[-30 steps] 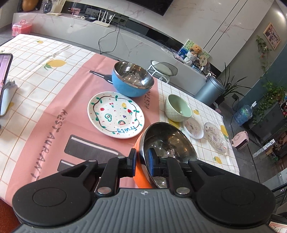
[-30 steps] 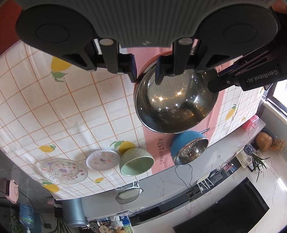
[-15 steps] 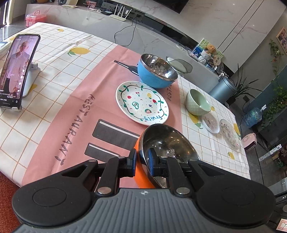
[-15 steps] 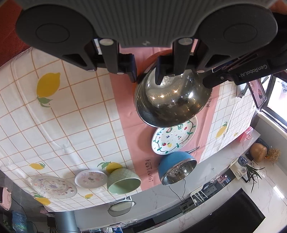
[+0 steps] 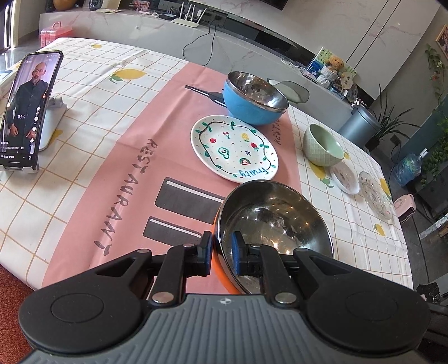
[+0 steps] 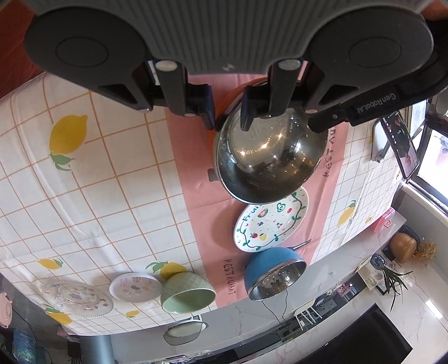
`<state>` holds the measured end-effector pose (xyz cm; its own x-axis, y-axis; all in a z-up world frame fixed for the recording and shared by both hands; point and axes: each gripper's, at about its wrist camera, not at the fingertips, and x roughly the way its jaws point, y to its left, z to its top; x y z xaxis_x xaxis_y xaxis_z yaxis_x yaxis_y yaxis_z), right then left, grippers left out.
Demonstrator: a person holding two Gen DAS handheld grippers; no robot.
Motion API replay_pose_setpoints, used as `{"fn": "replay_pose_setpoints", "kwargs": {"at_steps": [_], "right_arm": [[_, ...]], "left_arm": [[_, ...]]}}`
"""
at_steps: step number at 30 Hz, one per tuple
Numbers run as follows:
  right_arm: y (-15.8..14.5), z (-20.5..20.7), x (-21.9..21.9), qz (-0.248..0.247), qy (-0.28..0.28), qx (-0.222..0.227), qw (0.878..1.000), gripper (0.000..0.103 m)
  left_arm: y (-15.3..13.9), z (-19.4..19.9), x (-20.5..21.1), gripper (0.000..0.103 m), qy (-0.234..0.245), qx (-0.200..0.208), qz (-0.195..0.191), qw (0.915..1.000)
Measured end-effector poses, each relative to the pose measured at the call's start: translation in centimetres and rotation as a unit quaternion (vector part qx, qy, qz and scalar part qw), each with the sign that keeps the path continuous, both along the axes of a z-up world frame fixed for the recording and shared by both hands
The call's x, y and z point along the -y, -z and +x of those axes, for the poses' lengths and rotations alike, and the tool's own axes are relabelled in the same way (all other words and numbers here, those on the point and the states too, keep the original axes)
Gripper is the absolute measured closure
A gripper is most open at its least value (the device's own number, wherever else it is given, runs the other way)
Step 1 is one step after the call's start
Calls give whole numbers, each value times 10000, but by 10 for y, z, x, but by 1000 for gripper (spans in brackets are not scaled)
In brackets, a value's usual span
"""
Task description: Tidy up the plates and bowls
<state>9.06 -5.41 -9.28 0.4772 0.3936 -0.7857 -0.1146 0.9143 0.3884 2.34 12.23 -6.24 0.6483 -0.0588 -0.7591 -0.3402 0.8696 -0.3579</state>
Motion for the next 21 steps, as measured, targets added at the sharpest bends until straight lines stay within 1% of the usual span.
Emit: {"fn": "replay_pose_setpoints", "kwargs": {"at_steps": [4,6,8,9,10,11,12,13,14,18,21], "right_arm": [[0,-1,1,55,-18,23,10000,82],[-2,-2,2,85,-16,68,9999,82],[-6,-3,4,69,-12,149,9999,76],[-8,-4,4,60,-1,197,9998,71],[-10,-5,5,67,13,236,9997,68],[-11,-6,6,79,29,268,9996,67],[-13,-6,8,101,46,293,9995,63],[-14,-6,10,112,72,311,9994,57],[-15,-6,11,123,102,333,9993,53],[-17,-2,16,117,233,380,9989,34],[-19,5,22,123,300,400,9987,33]], "left_arm": [[-2,-1,-2,86,-44,12,-87,10000],[-5,-3,-2,80,-49,73,-137,9999],[-7,-4,-2,78,-34,149,-129,9998],[-9,-5,-1,76,-24,211,-96,9997],[-12,-6,0,73,3,294,-49,9996],[-14,-7,1,68,30,359,-6,9993],[-17,-8,3,64,58,411,40,9991],[-19,-9,4,63,89,450,71,9989],[-20,-9,5,63,129,485,88,9987],[-25,-2,7,63,348,496,24,9982],[-30,6,7,63,633,442,66,9970]]}}
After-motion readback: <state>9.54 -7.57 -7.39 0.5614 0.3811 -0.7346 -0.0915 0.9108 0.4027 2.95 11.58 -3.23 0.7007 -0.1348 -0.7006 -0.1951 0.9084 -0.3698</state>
